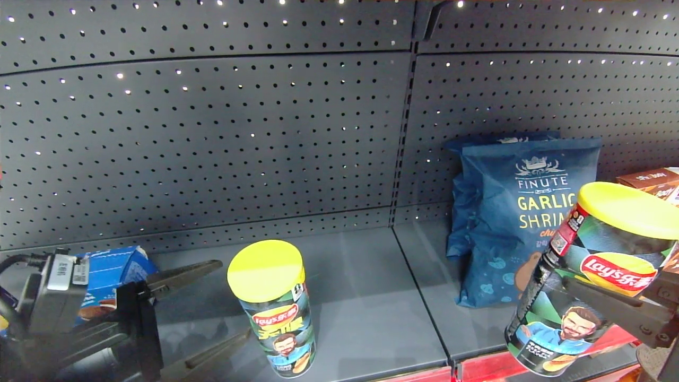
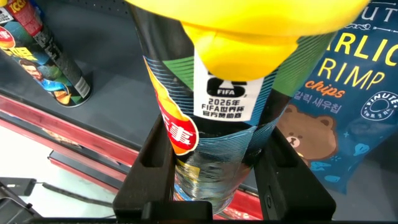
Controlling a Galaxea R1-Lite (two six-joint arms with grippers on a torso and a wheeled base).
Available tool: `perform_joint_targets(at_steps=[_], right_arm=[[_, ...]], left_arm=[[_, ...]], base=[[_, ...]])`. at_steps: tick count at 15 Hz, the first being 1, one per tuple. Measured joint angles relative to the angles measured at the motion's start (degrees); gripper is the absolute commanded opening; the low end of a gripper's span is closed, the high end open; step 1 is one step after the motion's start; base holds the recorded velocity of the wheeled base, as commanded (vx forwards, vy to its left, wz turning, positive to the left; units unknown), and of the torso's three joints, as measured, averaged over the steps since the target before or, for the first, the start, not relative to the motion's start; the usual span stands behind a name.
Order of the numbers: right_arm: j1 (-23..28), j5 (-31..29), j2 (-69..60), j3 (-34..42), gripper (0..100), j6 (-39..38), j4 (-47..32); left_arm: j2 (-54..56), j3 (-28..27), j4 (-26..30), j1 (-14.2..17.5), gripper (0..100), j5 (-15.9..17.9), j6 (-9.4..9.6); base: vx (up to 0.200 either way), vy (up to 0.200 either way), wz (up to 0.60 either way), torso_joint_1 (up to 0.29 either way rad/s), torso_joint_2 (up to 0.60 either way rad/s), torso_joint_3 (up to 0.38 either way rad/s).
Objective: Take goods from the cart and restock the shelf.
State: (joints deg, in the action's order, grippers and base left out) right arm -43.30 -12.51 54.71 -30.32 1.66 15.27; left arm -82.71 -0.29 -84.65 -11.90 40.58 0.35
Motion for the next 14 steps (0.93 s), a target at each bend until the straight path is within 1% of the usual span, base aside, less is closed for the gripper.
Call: perform_joint_targets(at_steps=[2,4,7,9,11,13,14], right_arm=[[0.09,-0.10,-0.37,0.41,0,-0.02,-0.01],[0.59,-0.07,-0.61,0.83,0,0.00,0.10],[1.13,-0.05,-1.35,1.11,0,-0.02,0.05],[1.22,0.02,-2.04,1.11,0,0.06,0.00],[1.19,0.00,-2.67,1.13,0,0.15,-0.04],[1.16,-0.02,-2.93,1.13,0,0.30,-0.01],[1.08,-0.05,-3.01,1.13,0,0.34,-0.01]], left_arm=[[3.00,0.00,0.84,0.02,100,-0.07,-0.13],[6.86,0.00,3.01,0.35,100,-0.32,-0.38],[15.58,-0.41,11.30,2.62,100,-0.54,-1.13],[23.37,-1.11,18.96,3.80,100,-0.93,-2.10],[32.74,-2.46,29.81,4.35,100,-2.07,-2.67],[43.67,-4.52,44.34,4.60,100,-3.22,-2.93],[50.25,-6.24,53.53,4.68,100,-4.10,-3.04]], base=[[0.000,0.000,0.00,0.000,0.00,0.000],[0.000,0.000,0.00,0.000,0.00,0.000],[0.000,0.000,0.00,0.000,0.00,0.000],[0.000,0.000,0.00,0.000,0.00,0.000],[0.000,0.000,0.00,0.000,0.00,0.000],[0.000,0.000,0.00,0.000,0.00,0.000],[0.000,0.000,0.00,0.000,0.00,0.000]])
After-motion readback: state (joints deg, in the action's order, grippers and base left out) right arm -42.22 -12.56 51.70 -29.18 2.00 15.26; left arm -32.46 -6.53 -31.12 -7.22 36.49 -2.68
